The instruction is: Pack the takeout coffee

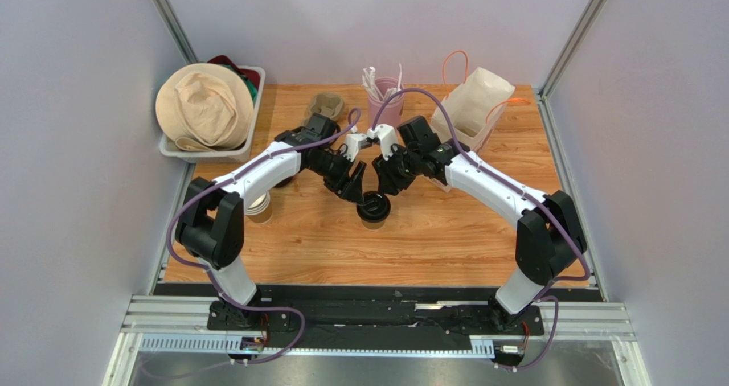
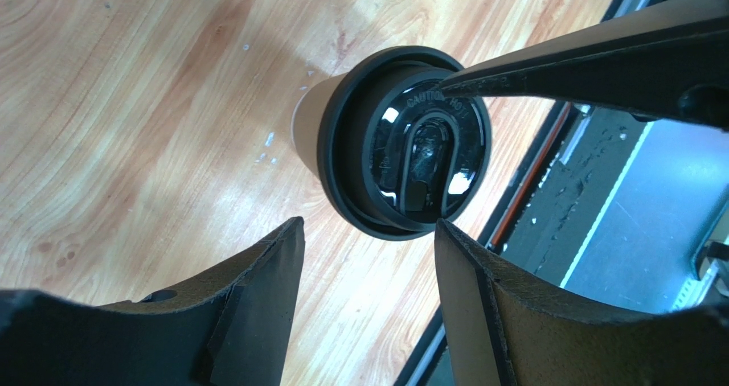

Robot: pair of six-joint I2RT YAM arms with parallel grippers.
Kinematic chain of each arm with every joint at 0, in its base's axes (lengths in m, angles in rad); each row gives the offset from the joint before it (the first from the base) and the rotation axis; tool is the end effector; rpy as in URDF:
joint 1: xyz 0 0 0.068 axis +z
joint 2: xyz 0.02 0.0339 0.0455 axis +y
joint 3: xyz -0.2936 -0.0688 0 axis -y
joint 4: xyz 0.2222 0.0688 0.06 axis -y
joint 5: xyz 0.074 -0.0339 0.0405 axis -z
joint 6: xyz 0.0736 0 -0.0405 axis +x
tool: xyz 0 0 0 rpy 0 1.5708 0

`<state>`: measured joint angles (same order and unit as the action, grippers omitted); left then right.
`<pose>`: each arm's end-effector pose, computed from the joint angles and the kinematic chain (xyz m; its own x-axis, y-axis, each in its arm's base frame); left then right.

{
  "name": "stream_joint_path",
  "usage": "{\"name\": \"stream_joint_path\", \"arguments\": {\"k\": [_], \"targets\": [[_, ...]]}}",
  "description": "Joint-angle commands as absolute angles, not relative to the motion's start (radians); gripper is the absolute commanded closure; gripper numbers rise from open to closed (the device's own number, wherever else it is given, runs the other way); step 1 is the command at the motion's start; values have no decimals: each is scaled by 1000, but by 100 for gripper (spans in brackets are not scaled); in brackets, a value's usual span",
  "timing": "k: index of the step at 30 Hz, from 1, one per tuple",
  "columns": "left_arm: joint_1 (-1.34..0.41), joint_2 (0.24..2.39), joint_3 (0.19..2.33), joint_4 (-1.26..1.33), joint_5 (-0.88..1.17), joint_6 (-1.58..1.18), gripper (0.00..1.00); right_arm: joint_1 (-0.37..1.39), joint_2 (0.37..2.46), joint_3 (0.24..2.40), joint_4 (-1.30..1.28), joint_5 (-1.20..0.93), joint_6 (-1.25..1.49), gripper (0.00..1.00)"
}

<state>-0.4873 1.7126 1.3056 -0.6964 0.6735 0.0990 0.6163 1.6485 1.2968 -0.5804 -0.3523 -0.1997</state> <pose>0.2865 -0.2038 0.2539 -0.7242 0.4712 -0.5034 0.6893 0.5150 -0.5096 0.2769 0.2273 0.2711 -0.5012 -0.5832 -0.6393 -0.8262 0.5421 0.1533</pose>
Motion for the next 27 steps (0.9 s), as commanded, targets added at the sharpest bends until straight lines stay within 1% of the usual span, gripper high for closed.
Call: {"name": "stream_joint_path", "arguments": {"k": [1, 5, 9, 11, 15, 22, 27], "targets": [[-480, 1647, 1377, -653, 730, 129, 34, 612, 1582, 1284, -690, -414, -253, 59], [-456, 1646, 1388, -657, 698, 111, 33, 643, 1516, 1229, -647, -376, -278, 58], [-347, 1634, 1385, -635, 706, 54, 33, 690, 1506, 1241, -634, -315, -279, 58], [-295, 1609, 1368, -614, 715, 22, 32, 727, 1519, 1253, -624, -273, -276, 58], [-246, 1536, 1336, -592, 715, 14, 30, 804, 1558, 1288, -607, -204, -267, 57], [-155, 1436, 1333, -606, 709, 5, 26, 842, 1647, 1334, -587, -155, -212, 50], [-66, 1379, 1321, -604, 707, 3, 26, 862, 1670, 1373, -606, -141, -190, 50]]}}
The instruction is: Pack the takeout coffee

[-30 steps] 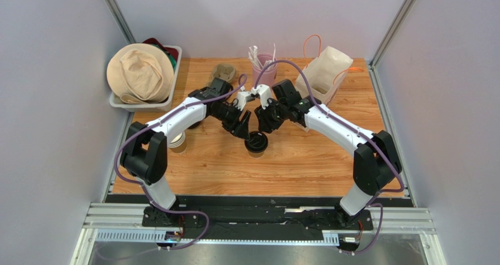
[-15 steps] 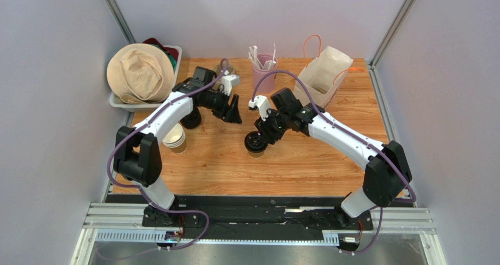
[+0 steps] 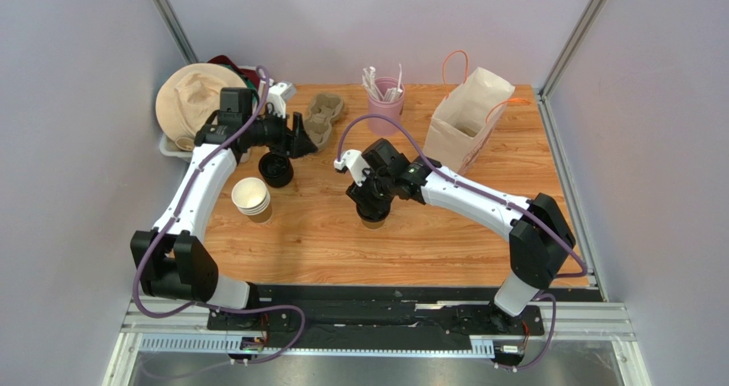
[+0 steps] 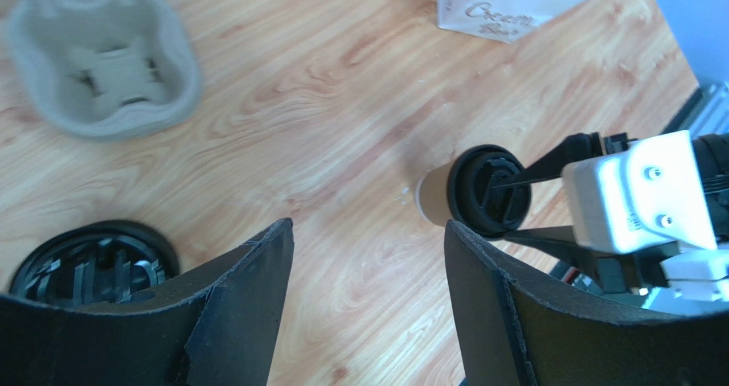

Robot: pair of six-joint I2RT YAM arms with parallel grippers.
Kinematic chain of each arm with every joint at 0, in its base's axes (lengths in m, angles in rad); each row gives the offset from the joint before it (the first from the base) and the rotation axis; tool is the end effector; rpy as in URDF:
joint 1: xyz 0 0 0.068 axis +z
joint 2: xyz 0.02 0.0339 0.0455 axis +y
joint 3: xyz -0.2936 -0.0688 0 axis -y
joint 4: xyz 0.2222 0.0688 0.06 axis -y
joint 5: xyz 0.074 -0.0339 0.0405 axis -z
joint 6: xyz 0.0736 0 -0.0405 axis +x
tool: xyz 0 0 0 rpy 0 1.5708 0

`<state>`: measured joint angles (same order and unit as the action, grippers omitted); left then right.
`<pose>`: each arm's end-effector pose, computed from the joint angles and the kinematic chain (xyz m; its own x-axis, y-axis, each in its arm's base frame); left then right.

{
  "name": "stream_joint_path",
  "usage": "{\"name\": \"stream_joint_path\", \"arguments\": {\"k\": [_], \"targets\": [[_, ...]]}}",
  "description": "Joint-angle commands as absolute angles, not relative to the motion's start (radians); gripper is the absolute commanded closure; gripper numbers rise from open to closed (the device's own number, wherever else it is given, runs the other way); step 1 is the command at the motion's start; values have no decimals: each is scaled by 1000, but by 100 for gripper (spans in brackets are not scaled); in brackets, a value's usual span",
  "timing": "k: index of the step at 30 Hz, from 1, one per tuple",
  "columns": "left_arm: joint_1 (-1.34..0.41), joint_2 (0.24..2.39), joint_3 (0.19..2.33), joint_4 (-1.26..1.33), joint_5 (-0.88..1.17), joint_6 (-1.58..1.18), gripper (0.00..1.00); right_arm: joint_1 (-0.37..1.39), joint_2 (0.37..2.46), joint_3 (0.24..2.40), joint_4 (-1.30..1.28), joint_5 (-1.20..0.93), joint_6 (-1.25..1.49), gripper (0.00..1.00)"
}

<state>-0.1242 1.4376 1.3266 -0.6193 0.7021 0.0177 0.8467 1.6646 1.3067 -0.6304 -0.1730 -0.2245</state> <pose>0.2972 -0.0850 0.3527 -0.6517 0.0950 -0.7525 0.5836 0.6964 -0.4176 0.2272 0.2760 0.2618 -0.3611 -0.7394 -0.5683 -0.9037 0.4278 0.0177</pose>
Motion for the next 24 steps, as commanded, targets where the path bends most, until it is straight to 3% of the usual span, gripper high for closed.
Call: {"name": "stream_joint_path", "arguments": {"k": [1, 8, 14, 24], "targets": [[-58, 1365, 1310, -585, 704, 5, 26, 862, 1671, 1374, -607, -138, -187, 50], [-48, 1290, 1247, -545, 681, 6, 24, 902, 1684, 1387, -612, -65, -173, 52], [-48, 1284, 1241, -532, 681, 5, 23, 939, 1707, 1368, -611, -6, -169, 60], [-46, 1272, 1220, -512, 680, 5, 23, 943, 1695, 1351, -603, 63, -170, 95]]}}
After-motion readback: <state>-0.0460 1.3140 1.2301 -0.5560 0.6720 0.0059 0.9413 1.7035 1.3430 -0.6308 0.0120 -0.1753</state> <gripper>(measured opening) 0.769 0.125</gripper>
